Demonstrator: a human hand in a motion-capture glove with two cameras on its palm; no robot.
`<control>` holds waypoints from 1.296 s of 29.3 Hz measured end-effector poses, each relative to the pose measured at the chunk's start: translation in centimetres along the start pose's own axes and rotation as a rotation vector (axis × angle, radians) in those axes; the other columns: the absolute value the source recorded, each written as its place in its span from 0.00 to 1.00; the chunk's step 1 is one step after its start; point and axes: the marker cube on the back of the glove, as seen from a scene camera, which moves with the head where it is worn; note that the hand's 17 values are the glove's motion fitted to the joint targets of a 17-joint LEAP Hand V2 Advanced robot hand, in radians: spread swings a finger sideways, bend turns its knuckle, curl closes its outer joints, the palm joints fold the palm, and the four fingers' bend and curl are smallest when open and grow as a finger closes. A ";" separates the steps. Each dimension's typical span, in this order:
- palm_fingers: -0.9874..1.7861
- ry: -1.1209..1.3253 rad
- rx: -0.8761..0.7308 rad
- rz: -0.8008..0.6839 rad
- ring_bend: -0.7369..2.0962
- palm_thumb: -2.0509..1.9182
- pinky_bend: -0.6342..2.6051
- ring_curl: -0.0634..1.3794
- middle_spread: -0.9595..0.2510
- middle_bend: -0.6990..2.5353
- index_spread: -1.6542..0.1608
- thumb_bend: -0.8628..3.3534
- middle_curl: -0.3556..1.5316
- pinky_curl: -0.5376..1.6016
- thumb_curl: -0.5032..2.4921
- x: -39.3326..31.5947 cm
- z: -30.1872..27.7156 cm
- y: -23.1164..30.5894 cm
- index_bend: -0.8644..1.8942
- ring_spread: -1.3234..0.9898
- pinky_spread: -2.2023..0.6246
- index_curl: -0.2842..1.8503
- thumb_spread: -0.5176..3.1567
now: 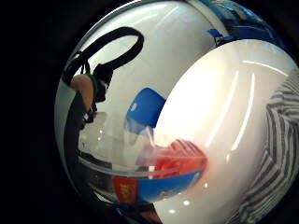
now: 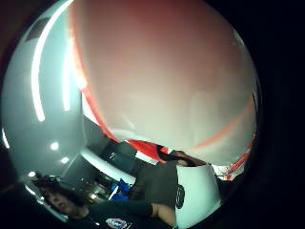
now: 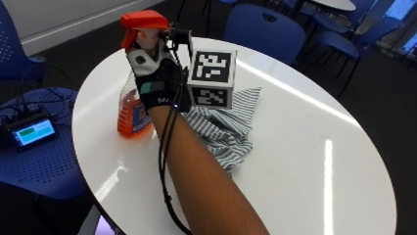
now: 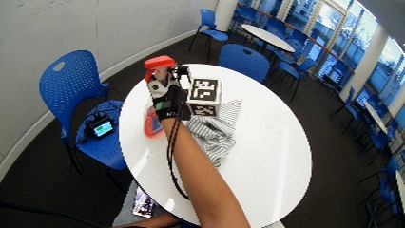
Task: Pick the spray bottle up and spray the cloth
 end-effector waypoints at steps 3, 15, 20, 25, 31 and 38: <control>0.75 0.006 -0.003 0.040 0.47 0.73 0.26 0.38 0.67 0.41 0.75 0.20 0.48 0.42 0.43 1.3 -0.5 0.3 0.38 0.50 0.74 0.42 0.30; 0.59 0.165 -0.080 0.083 0.42 0.71 0.24 0.34 0.64 0.41 0.73 0.19 0.46 0.39 0.39 2.6 -1.1 0.3 0.33 0.51 0.83 0.35 0.37; 0.53 0.231 -0.162 0.099 0.42 0.71 0.26 0.33 0.66 0.38 0.73 0.20 0.43 0.39 0.37 2.7 -1.0 0.8 0.33 0.51 0.85 0.31 0.37; 0.48 0.331 -0.206 0.043 0.42 0.72 0.29 0.32 0.69 0.34 0.72 0.20 0.41 0.40 0.36 2.6 -1.8 1.7 0.33 0.52 0.86 0.28 0.37; 0.43 0.452 -0.256 -0.103 0.42 0.70 0.32 0.31 0.73 0.31 0.73 0.19 0.39 0.42 0.34 1.5 -4.5 4.6 0.33 0.54 0.86 0.25 0.37; 0.42 0.568 -0.251 -0.305 0.43 0.67 0.33 0.30 0.75 0.30 0.73 0.19 0.38 0.42 0.32 -1.1 -6.8 8.6 0.34 0.54 0.86 0.23 0.38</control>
